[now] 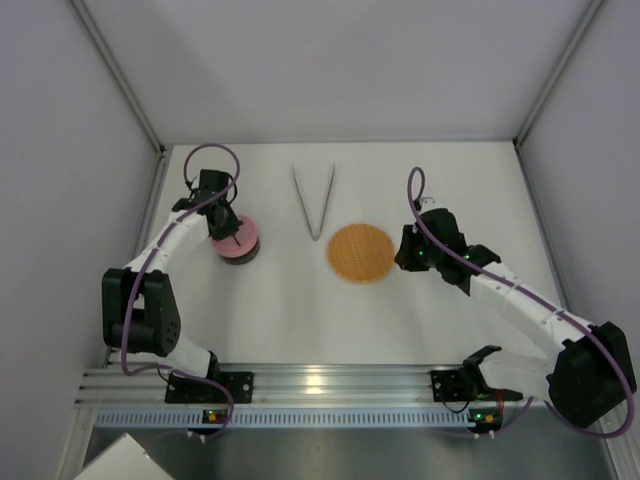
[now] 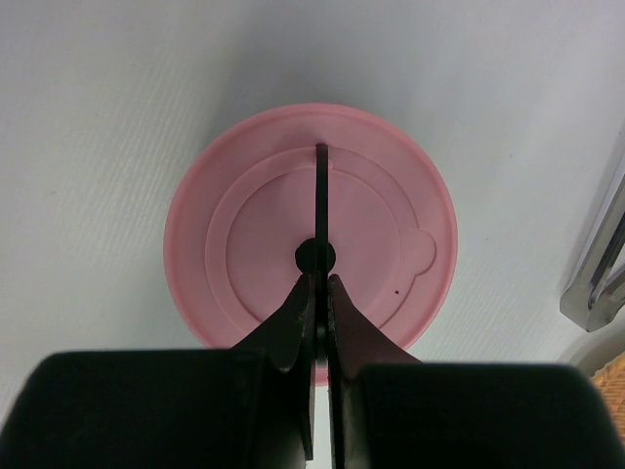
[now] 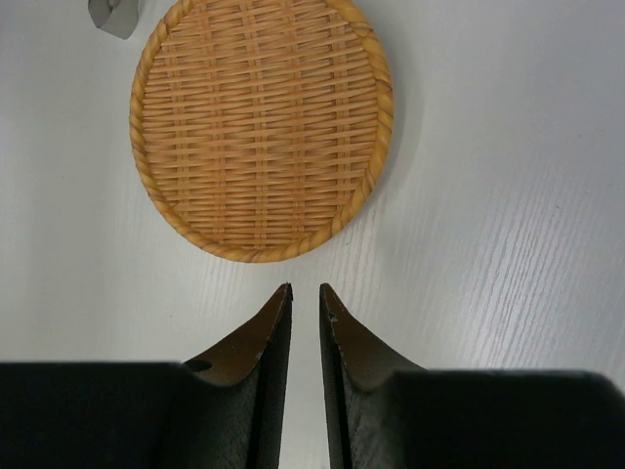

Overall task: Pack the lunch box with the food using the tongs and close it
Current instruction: Close the box lid on the packing box.

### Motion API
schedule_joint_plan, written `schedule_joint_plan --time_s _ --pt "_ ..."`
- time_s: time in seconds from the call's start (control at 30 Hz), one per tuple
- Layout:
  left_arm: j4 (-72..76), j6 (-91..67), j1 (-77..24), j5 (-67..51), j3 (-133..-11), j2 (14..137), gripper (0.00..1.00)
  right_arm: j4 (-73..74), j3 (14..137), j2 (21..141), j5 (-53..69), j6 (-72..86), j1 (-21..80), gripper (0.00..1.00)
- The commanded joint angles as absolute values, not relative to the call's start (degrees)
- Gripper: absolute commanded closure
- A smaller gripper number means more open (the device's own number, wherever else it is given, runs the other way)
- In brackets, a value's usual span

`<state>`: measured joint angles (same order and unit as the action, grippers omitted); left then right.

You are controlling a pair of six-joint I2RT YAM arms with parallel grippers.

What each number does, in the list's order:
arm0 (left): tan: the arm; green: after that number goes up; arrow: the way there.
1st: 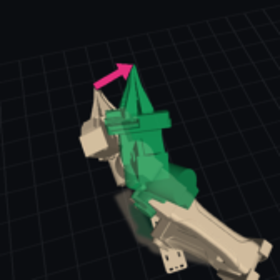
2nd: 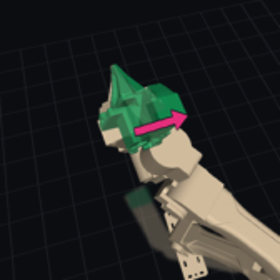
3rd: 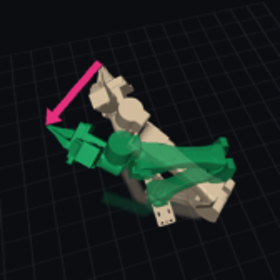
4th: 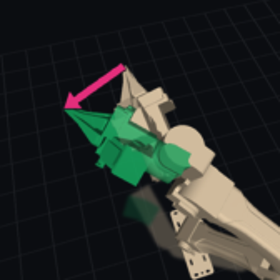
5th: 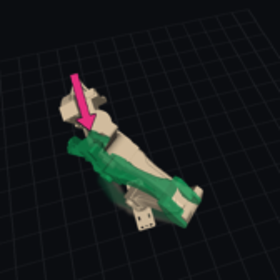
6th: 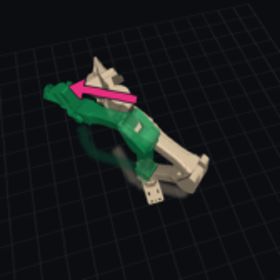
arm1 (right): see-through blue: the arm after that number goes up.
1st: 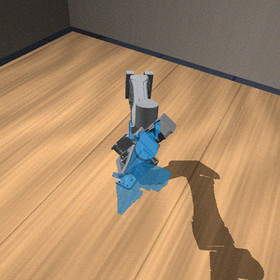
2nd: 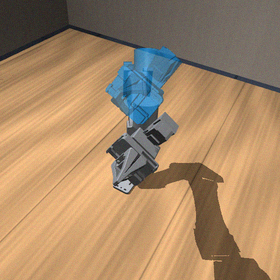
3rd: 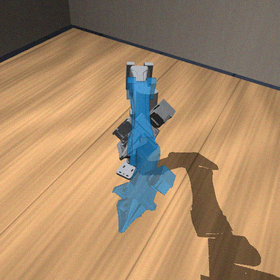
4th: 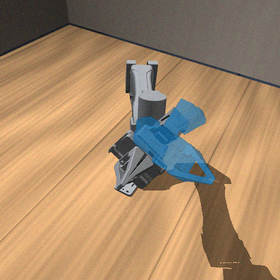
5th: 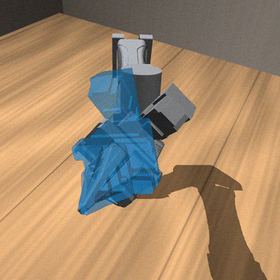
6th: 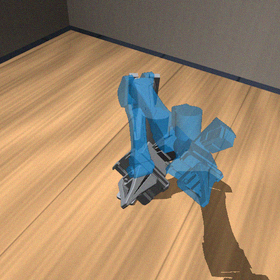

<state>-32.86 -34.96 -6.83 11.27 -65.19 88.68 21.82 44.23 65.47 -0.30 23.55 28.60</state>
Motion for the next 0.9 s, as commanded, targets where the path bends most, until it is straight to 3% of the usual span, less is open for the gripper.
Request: schedule_joint_plan --time_s 0.0,0.57,0.87 --pt "-30.76 -34.37 -6.5 10.81 -63.9 89.65 1.0 17.4 44.12 66.18 -0.35 22.94 28.92 0.83" --pt "-29.18 -34.81 -6.68 13.62 -61.0 90.88 1.0 17.05 44.12 66.62 -0.26 23.12 28.92 0.83" --pt "-31.73 -33.84 -6.68 14.15 -63.81 94.48 0.74 17.14 44.3 66.62 1.32 22.94 28.92 0.83"
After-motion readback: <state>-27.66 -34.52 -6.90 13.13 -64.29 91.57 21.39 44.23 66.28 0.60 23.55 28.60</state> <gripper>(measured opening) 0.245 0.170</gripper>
